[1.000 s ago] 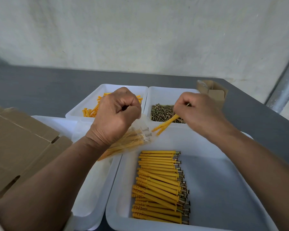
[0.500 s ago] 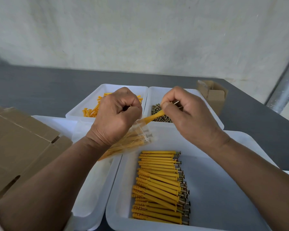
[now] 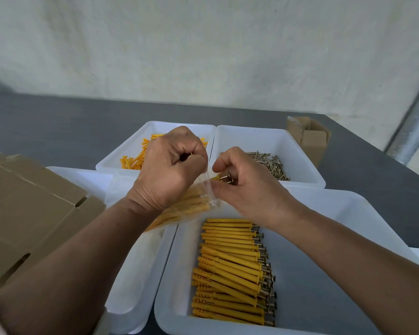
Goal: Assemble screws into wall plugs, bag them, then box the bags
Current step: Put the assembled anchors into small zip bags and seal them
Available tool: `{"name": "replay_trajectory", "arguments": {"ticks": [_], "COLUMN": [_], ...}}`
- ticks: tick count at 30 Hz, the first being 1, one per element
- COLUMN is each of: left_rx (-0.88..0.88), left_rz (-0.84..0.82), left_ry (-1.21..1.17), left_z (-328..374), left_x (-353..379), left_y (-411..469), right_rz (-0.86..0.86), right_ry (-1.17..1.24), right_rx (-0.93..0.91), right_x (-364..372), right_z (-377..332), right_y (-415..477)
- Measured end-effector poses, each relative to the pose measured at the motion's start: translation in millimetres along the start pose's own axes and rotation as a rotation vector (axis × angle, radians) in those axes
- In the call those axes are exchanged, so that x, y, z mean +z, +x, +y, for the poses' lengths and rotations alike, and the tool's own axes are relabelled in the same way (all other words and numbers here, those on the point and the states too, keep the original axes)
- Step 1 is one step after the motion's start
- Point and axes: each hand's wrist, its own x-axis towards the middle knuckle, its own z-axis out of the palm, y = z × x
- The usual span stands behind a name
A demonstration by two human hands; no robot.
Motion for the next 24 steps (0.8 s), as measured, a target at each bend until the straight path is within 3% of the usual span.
{"name": "replay_trajectory", "arguments": {"ticks": [4,10,17,19,24], "left_rx": [-0.003,0.004,-0.016,-0.019,-0.015], "left_rz": [0.000,0.001,0.014,0.013,-0.003], "left_ry": [-0.002,0.011,0.001,0.000,-0.004], "left_z": [0,-1,0,0,-2], "left_x": [0,0,-1,-1,0], "left_y": [0,0,0,0,1], "right_rz": [-0.058,-0.209,-0.018,-0.150,-0.661], "right_ry": [0.009,0.251,-0.056,-0.231,-0.557], "right_rx": [-0.001,0.132,0.153,0.232,0.396], "right_x": [-2,-16,-25,-30,-35], "right_z": [-2,-8,-5,-3,-3], "right_y": [1,-4,0,-1,-10]}}
